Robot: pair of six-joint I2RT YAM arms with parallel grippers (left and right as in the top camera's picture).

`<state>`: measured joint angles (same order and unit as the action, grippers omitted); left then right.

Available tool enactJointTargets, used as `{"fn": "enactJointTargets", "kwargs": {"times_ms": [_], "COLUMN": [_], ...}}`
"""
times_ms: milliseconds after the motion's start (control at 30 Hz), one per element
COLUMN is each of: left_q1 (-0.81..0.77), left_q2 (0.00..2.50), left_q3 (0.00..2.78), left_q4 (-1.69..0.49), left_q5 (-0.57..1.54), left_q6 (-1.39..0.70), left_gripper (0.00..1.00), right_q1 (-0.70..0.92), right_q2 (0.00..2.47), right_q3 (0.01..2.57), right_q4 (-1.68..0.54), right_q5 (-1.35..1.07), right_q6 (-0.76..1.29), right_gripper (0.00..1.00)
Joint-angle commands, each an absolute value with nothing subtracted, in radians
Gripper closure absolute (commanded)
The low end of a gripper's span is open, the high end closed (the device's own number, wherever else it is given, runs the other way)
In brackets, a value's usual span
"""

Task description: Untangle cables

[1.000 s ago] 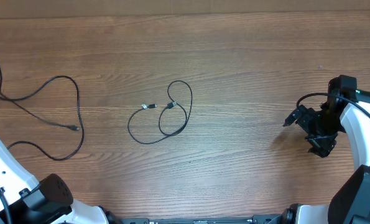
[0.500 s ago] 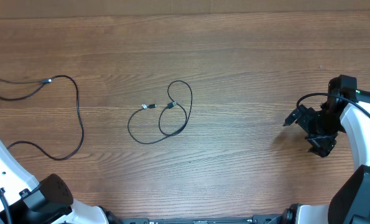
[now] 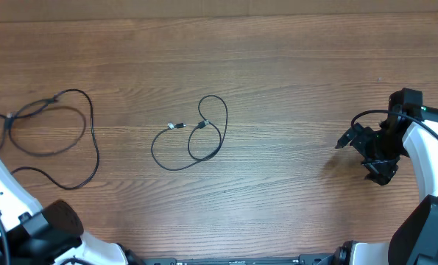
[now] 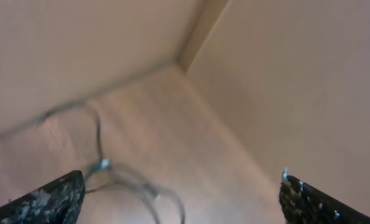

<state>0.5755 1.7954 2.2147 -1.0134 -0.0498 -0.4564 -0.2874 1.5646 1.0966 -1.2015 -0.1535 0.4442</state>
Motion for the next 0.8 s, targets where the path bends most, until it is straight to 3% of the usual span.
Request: {"fn": "enactJointTargets", "kwargs": {"times_ms": [0,467,767], "left_q1": [0.575,0.512,0.272], "left_q2": [1.826,1.832,1.836], "left_q3": [2.220,2.220,2.218], "left_q4": [-1.069,-1.269,-1.304], "left_q5": [-0.062,0.090,0.237], "left_q6": [-0.441,-0.439,-0.098], "left_gripper": [0.00,0.00,0.01], "right_q1": [-0.289,-0.289,-0.289], "right_q2": [1.568,1.568,1.568], "right_q3": [1.087,1.086,1.086], "right_q4": [-1.200,-1.199,-1.200], "right_q5": [-0.159,-0.159,-0.159], "right_q6": [0.440,0.440,0.440], "right_gripper": [0.00,0.00,0.00]}}
